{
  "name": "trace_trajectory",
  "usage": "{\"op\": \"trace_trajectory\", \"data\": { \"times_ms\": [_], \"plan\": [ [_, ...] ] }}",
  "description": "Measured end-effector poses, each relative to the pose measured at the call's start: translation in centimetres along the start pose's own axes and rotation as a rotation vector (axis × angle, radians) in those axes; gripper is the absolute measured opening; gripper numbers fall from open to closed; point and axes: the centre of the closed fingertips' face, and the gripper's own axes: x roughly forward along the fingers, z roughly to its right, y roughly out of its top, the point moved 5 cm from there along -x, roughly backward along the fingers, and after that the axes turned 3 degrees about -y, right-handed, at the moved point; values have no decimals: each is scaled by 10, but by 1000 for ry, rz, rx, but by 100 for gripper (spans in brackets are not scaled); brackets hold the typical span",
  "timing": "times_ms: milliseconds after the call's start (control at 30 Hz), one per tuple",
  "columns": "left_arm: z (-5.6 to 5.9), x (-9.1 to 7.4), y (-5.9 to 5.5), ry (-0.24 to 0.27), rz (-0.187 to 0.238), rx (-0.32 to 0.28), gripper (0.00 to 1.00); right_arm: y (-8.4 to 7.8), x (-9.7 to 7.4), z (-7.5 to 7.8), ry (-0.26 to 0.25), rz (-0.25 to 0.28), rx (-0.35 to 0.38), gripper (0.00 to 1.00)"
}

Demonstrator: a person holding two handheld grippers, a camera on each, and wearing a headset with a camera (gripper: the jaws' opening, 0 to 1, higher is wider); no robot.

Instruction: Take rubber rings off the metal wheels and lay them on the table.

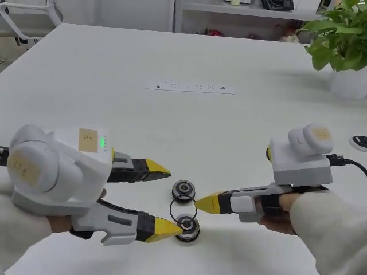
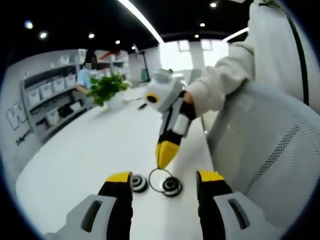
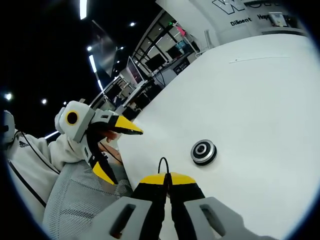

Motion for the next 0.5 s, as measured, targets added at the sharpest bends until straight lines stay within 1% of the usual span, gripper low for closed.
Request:
{"op": "trace_trajectory", "data": {
  "times_ms": [67,200,267,333,500],
  "plan": [
    [-2,-7,1,26,8,-4,53,2,0,-2,5,11,1,0],
    [-5,-20,1,70,26,-24,58,6,0,-4,17,32,6,0],
    [-4,-25,-1,78,26,-35,61,7,0,-5,22,38,4,0],
    [-3,-30,-4,90,20,-42,63,8,0,-7,26,43,3,0],
    [-1,-38,-10,104,23,-71,68,12,2,-13,41,55,0,0]
  ]
}}
